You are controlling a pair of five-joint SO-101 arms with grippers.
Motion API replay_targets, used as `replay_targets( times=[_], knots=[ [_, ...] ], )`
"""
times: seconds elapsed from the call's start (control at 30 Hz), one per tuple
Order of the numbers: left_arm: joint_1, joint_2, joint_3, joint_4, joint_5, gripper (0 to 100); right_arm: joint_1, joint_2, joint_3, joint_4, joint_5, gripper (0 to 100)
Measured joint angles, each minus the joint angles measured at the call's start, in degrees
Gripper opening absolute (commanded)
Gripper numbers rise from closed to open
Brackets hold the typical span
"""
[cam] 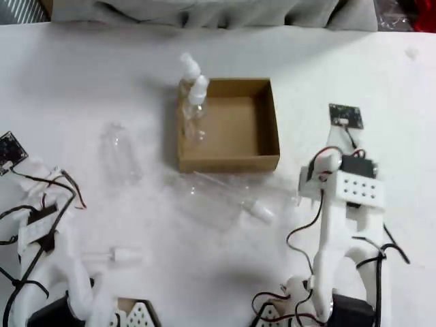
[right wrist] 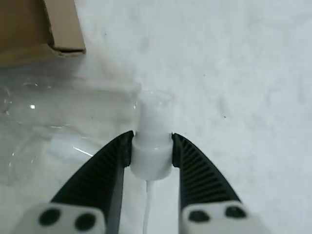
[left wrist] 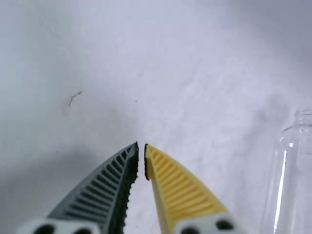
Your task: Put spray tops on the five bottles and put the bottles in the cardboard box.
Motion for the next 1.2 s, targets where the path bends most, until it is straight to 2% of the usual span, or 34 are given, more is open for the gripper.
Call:
replay_targets(
  times=[0.2, 0.47, 0.6, 0.8, 1.2],
  knots=[
    [0.0, 0.0, 0.0, 0.0, 0.0, 2, -0.8, -1.5, 12.0, -19.2, -1.4, 1.5],
    [2.0, 0.0, 0.0, 0.0, -0.6, 2, -1.0, -1.1, 14.8, -29.1, -0.4, 1.5],
    [2.9, 0.0, 0.0, 0.3, -5.5, 2, -0.6, -0.3, 18.4, -38.6, 2.2, 1.5],
    [3.8, 0.0, 0.0, 5.4, -10.4, 2, 0.3, 3.0, 18.4, -39.9, 4.2, 1.5],
    [3.8, 0.0, 0.0, 5.7, -11.3, 2, 0.6, 5.3, 18.3, -39.9, 4.6, 1.5]
  ],
)
